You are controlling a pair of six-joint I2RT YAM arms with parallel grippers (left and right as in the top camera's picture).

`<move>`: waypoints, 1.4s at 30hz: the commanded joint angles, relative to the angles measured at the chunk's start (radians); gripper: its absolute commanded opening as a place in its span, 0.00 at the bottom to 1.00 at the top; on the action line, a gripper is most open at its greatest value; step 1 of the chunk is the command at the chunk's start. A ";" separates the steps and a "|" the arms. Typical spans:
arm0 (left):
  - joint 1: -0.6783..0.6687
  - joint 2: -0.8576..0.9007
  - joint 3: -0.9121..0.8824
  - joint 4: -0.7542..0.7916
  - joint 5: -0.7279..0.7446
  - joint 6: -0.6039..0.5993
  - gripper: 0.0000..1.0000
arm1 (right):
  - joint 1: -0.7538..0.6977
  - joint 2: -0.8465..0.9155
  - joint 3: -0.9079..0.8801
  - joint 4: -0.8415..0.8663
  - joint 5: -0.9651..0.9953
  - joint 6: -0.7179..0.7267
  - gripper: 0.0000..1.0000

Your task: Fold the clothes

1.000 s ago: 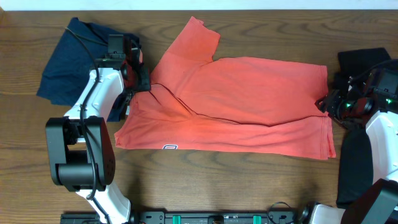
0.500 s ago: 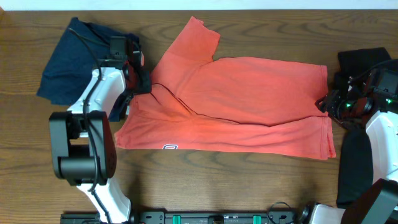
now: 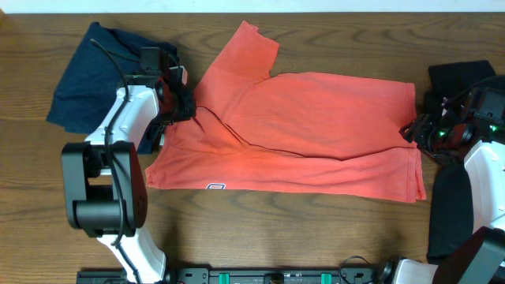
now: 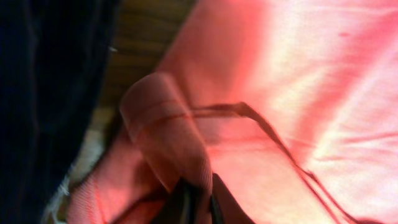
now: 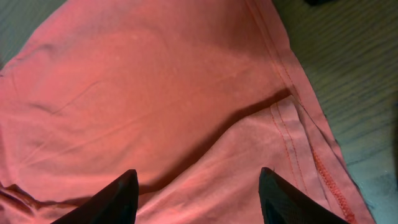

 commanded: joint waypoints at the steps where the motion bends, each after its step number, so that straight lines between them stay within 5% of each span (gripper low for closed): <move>1: -0.008 -0.053 0.008 -0.034 0.108 -0.010 0.08 | 0.012 0.000 0.013 -0.001 0.014 -0.016 0.61; 23: -0.205 -0.056 0.008 -0.344 0.038 -0.008 0.07 | 0.012 0.000 0.013 0.000 0.032 -0.016 0.64; 42: -0.326 -0.055 -0.016 -0.409 0.038 -0.005 0.10 | 0.012 0.000 0.013 0.000 0.047 -0.016 0.65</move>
